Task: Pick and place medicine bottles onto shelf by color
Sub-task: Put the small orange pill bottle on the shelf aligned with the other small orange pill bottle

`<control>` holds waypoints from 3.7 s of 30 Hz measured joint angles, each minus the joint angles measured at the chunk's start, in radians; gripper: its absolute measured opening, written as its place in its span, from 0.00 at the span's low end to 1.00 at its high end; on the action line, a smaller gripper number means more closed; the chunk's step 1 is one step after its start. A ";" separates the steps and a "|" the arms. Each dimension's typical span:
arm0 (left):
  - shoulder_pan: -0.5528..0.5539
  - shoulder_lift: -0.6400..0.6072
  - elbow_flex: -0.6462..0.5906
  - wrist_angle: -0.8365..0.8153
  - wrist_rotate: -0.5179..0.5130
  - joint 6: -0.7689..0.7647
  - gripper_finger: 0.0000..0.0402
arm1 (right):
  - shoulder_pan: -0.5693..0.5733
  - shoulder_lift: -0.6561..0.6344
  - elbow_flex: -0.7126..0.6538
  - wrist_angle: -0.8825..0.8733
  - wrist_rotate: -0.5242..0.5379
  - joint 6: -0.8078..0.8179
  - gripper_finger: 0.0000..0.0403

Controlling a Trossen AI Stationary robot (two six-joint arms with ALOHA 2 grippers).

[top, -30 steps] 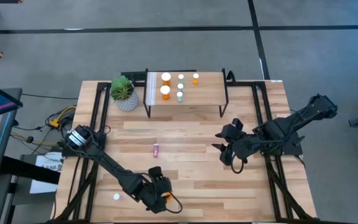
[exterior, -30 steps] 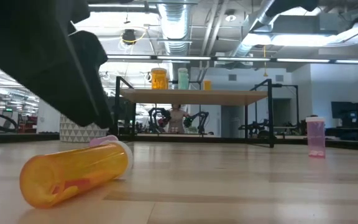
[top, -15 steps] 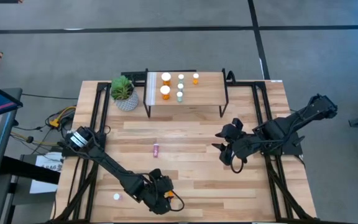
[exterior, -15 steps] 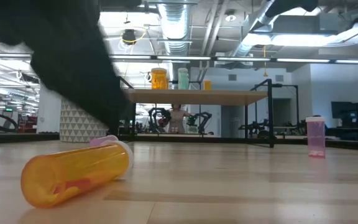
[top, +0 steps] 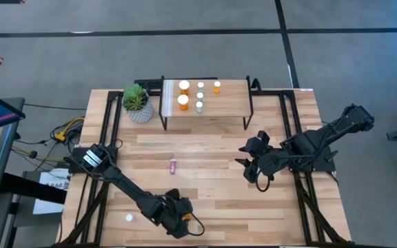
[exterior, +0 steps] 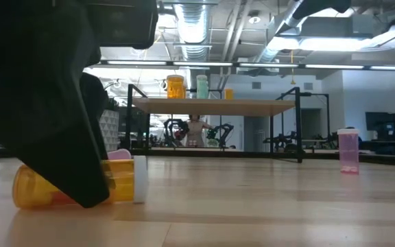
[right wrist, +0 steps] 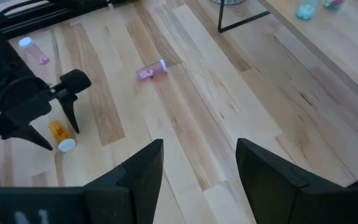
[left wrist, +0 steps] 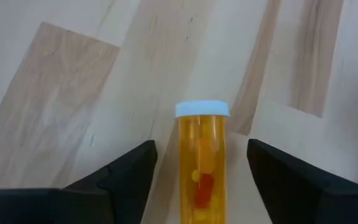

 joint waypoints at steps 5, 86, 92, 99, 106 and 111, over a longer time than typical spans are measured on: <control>0.003 0.000 -0.002 -0.018 0.006 0.060 0.46 | 0.000 0.000 0.000 0.000 0.002 -0.003 0.55; 0.318 -0.451 -0.539 1.410 0.169 0.806 0.23 | -0.101 0.271 -0.435 1.738 -0.314 -0.617 0.70; 0.317 -0.451 -0.536 1.412 0.168 0.807 0.23 | -0.101 0.271 -0.435 1.732 -0.314 -0.617 0.70; 0.315 -0.451 -0.536 1.409 0.168 0.807 0.23 | -0.101 0.271 -0.435 1.729 -0.314 -0.618 0.65; 0.316 -0.451 -0.536 1.410 0.165 0.807 0.23 | -0.101 0.271 -0.435 1.733 -0.315 -0.617 0.53; 0.316 -0.451 -0.537 1.410 0.163 0.807 0.23 | -0.101 0.271 -0.435 1.733 -0.317 -0.618 0.46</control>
